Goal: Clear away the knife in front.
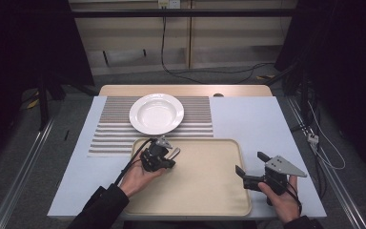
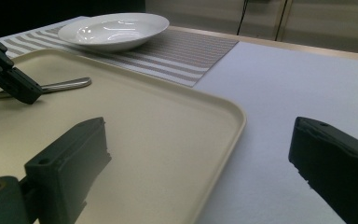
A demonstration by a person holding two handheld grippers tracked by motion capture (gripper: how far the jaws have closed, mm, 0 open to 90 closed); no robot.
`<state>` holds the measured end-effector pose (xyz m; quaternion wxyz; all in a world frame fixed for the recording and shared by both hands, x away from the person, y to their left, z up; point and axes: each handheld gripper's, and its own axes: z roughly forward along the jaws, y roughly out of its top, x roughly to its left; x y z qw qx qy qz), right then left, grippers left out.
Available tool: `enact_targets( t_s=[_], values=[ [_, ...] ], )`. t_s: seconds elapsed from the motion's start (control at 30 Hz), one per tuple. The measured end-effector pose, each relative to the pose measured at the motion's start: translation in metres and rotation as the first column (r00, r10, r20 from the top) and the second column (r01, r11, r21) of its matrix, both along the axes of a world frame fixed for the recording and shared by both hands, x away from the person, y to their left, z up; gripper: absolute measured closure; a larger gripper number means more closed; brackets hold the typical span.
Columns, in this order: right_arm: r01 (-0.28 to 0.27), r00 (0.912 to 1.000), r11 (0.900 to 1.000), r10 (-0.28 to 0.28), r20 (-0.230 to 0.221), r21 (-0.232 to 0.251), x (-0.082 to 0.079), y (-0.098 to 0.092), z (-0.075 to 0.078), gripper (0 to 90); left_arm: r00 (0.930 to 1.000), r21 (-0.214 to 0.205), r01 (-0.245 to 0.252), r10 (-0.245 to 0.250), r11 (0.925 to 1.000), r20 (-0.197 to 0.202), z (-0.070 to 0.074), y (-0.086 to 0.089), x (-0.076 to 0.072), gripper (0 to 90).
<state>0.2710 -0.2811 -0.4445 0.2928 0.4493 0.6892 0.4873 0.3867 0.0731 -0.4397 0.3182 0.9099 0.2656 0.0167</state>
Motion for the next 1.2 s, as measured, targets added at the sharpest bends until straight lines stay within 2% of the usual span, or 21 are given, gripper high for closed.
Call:
enact_targets(
  t_s=[0.03,0.07,0.17,0.3,0.37,0.67,0.87,0.93,1.2],
  values=[
    [0.0,1.0,1.0,0.0,0.0,0.0,0.0,0.0,0.0,4.4,0.9996,0.013,0.025,-0.025,0.9996,0.011,0.0,0.0,0.0,90.0],
    [-0.002,1.0,1.0,0.002,0.001,0.001,0.0,0.0,0.0,4.4,0.9996,0.028,0.027,-0.027,0.9993,0.005,0.002,0.002,0.002,90.0],
    [-0.006,1.0,1.0,0.006,0.001,0.001,0.0,0.001,0.0,4.4,0.9994,0.019,0.004,-0.003,0.9998,-0.035,0.002,0.006,0.006,90.0],
    [-0.008,1.0,1.0,0.008,0.002,0.001,0.0,0.001,0.0,4.4,0.9998,0.036,0.001,0.0,0.9994,-0.022,0.003,0.009,0.008,90.0],
    [-0.008,1.0,1.0,0.008,0.002,0.002,0.001,0.001,0.0,4.4,0.9998,0.038,-0.017,0.017,0.9991,-0.011,0.003,0.009,0.008,90.0],
    [-0.008,1.0,1.0,0.008,0.001,0.006,0.001,0.001,0.0,4.4,0.9983,0.044,-0.042,0.043,0.9982,-0.04,0.004,0.015,0.012,90.0],
    [-0.01,1.0,0.9999,0.01,0.0,0.006,0.0,0.001,0.0,4.4,0.9978,0.059,-0.05,0.053,0.997,-0.04,0.005,0.019,0.014,90.0],
    [-0.011,0.9999,0.9999,0.011,0.0,0.004,0.001,0.001,0.0,4.4,0.9962,0.051,-0.066,0.069,0.9965,-0.054,0.005,0.019,0.015,90.0],
    [-0.011,0.9999,0.9999,0.011,0.0,0.004,0.001,0.001,0.0,4.4,0.9956,0.075,-0.082,0.085,0.9938,-0.04,0.006,0.021,0.014,90.0]
  ],
)
